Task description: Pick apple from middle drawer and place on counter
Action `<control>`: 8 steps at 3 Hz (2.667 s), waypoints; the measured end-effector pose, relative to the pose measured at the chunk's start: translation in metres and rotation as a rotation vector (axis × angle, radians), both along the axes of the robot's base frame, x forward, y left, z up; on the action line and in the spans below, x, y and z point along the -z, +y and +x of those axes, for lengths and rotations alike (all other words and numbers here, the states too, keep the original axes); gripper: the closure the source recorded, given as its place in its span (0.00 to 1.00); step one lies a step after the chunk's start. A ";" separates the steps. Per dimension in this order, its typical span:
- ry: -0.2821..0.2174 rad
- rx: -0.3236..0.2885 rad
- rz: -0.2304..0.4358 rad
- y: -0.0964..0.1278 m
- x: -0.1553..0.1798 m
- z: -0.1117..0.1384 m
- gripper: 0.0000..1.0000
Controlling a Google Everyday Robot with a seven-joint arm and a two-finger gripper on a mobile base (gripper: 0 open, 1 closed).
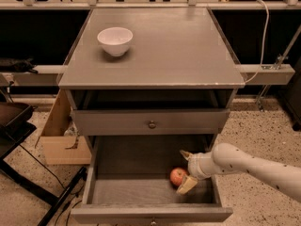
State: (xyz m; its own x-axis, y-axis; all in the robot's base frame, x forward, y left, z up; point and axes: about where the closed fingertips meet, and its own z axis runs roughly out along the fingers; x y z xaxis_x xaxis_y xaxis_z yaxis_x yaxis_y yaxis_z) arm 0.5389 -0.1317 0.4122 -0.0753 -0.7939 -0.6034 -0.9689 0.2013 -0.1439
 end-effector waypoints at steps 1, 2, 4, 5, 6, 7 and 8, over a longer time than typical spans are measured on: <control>0.040 -0.029 0.020 0.020 0.028 -0.002 0.24; 0.064 -0.045 0.027 0.032 0.042 -0.004 0.47; 0.064 -0.045 0.027 0.032 0.040 -0.004 0.94; 0.038 -0.062 -0.006 0.033 0.000 -0.011 1.00; 0.058 -0.127 -0.028 0.048 -0.071 -0.057 1.00; 0.027 -0.197 -0.041 0.053 -0.173 -0.075 1.00; -0.070 -0.229 -0.080 0.049 -0.298 -0.064 1.00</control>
Offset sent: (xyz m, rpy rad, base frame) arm -0.0048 0.0459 -0.0594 0.0340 0.0923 0.0602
